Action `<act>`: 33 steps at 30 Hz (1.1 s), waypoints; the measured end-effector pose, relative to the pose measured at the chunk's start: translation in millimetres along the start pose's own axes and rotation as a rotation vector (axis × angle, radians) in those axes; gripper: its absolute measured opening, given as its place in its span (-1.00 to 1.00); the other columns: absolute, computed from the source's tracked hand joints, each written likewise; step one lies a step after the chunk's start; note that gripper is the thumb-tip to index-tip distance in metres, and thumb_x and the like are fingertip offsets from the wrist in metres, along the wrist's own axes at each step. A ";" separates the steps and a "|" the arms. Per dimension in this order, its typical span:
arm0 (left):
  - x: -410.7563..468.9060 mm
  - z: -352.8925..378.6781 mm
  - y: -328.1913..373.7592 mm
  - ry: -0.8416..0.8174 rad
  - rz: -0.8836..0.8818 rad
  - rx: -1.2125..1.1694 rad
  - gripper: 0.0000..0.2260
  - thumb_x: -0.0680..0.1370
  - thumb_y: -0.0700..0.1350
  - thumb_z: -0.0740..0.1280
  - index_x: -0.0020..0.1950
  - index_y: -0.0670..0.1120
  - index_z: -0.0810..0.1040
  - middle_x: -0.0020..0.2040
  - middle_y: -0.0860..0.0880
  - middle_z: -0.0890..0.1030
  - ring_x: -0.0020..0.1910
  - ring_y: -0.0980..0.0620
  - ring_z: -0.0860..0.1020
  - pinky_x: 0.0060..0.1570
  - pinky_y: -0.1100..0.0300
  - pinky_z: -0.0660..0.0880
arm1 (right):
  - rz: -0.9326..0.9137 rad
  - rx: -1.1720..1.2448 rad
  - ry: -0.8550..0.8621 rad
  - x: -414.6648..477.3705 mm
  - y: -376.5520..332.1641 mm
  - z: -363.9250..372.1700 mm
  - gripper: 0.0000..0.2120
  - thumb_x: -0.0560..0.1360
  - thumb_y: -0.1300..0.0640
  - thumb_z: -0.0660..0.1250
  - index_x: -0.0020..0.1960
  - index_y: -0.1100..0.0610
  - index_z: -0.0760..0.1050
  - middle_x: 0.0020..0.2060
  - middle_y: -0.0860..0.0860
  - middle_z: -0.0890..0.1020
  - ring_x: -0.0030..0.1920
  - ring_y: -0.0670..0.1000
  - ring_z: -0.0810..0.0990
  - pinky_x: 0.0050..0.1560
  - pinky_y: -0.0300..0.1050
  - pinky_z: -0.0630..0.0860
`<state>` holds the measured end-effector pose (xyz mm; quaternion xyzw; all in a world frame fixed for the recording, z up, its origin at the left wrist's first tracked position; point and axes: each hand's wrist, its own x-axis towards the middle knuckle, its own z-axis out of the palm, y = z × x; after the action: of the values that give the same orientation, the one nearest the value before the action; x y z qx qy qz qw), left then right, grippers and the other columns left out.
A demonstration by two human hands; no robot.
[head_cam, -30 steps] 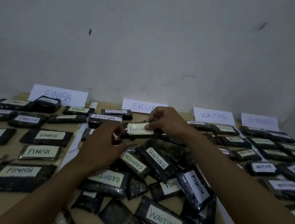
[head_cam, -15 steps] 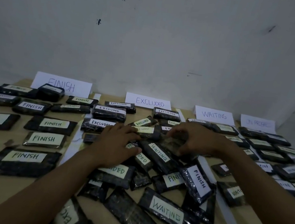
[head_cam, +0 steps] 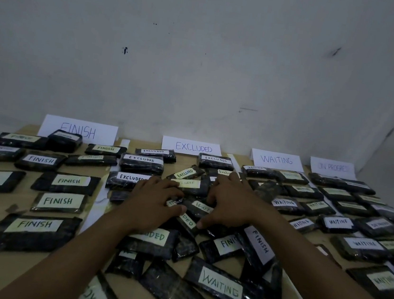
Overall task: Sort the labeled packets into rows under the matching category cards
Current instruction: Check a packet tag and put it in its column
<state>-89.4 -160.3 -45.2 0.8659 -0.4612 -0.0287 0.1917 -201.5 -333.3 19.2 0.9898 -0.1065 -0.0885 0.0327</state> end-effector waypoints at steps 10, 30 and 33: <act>-1.6 -2.8 0.4 0.102 0.027 -0.092 -0.61 0.48 0.26 0.23 0.24 0.17 0.52 0.24 0.17 0.49 0.26 0.10 0.35 0.29 0.03 0.27 | 0.009 0.819 0.401 -41.1 18.5 -8.0 -0.42 0.17 0.04 0.63 0.10 -0.14 0.44 -0.06 -0.15 0.56 -0.12 -0.14 0.59 -0.30 -0.25 0.61; -38.1 -73.7 58.3 0.339 0.024 -1.031 -0.92 0.53 -0.24 0.36 0.01 -0.14 0.58 -0.10 -0.14 0.69 -0.09 -0.21 0.66 -0.12 -0.08 0.59 | -0.298 1.233 0.539 -50.8 -27.2 4.9 -0.35 0.32 0.28 0.54 0.29 -0.17 0.45 0.12 -0.17 0.58 0.11 -0.15 0.58 0.11 -0.07 0.59; -55.4 -76.2 43.5 0.413 -0.020 -1.068 -0.90 0.52 -0.28 0.35 0.00 -0.13 0.55 -0.12 -0.12 0.68 -0.13 -0.16 0.65 -0.11 -0.15 0.57 | -0.275 1.361 0.536 -40.0 -43.9 11.0 -0.39 0.26 0.26 0.58 0.19 -0.17 0.51 0.04 -0.10 0.63 0.02 -0.07 0.64 0.01 0.01 0.62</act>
<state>-138.2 -114.0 33.9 0.6410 -0.3274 -0.0898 0.6884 -232.9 -282.4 11.5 0.7832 -0.0012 0.2383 -0.5742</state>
